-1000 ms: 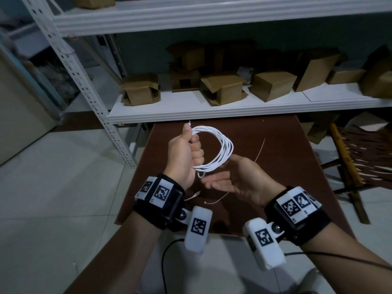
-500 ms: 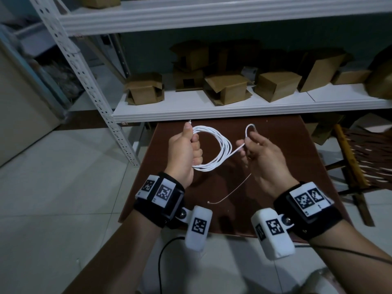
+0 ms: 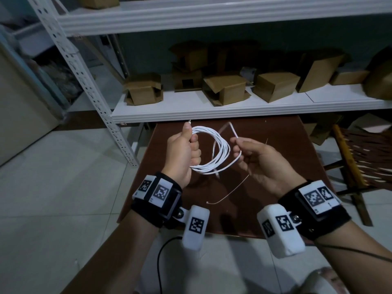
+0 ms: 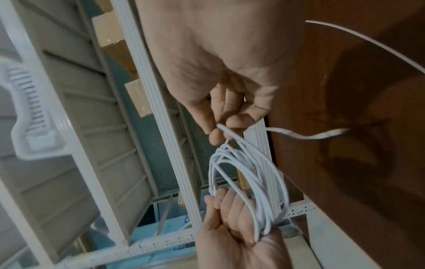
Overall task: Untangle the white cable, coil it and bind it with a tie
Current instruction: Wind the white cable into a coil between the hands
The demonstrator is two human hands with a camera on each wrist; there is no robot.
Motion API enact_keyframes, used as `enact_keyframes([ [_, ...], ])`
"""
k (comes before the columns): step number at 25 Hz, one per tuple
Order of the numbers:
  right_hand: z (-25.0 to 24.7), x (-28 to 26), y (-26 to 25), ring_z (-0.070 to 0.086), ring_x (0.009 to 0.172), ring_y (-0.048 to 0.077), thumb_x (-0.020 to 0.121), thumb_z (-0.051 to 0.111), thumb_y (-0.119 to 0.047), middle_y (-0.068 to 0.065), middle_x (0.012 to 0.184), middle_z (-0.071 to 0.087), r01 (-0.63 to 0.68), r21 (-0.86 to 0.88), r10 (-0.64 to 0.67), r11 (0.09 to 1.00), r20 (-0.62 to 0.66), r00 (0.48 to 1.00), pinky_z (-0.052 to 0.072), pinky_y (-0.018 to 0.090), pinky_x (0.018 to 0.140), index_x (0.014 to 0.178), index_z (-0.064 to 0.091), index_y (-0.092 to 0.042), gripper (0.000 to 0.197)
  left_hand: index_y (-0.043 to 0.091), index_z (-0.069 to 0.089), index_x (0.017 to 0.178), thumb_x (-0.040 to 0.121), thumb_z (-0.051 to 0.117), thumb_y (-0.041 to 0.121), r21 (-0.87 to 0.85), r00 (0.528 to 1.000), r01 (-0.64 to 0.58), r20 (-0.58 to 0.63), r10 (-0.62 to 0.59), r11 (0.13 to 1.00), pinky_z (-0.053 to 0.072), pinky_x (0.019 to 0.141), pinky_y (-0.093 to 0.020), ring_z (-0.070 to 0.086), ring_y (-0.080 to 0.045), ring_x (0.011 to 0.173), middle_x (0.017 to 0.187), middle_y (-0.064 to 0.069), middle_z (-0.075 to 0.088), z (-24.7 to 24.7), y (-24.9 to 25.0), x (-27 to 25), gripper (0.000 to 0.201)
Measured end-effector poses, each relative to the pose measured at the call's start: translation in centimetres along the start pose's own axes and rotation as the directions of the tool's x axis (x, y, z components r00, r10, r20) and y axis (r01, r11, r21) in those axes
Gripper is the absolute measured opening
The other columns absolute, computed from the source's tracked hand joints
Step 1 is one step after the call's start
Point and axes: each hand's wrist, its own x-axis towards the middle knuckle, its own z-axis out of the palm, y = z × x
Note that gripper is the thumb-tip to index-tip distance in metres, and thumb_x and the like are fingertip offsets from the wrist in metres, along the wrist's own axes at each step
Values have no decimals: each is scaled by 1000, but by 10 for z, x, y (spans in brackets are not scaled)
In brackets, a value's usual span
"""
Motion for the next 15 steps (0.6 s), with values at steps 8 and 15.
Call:
enact_keyframes([
  [8,3,-2,4,61,64,8,97,69,-9,7,96,77,281,-196,-290,939,-16,957,45,16,55,115,73,3,22,19,42,71,110,43,43,129,989,72,123,-88,989,15,33,-16,19,-4,38,56,6,25,6,-6,-6,46],
  [15,3,-1,12,70,67,15,101,62,-8,9,82,74,165,-137,-160,977,51,986,59,25,62,121,66,9,26,18,42,71,111,40,42,140,962,131,222,-160,982,15,31,-16,19,-2,37,53,8,27,10,-5,-12,47],
])
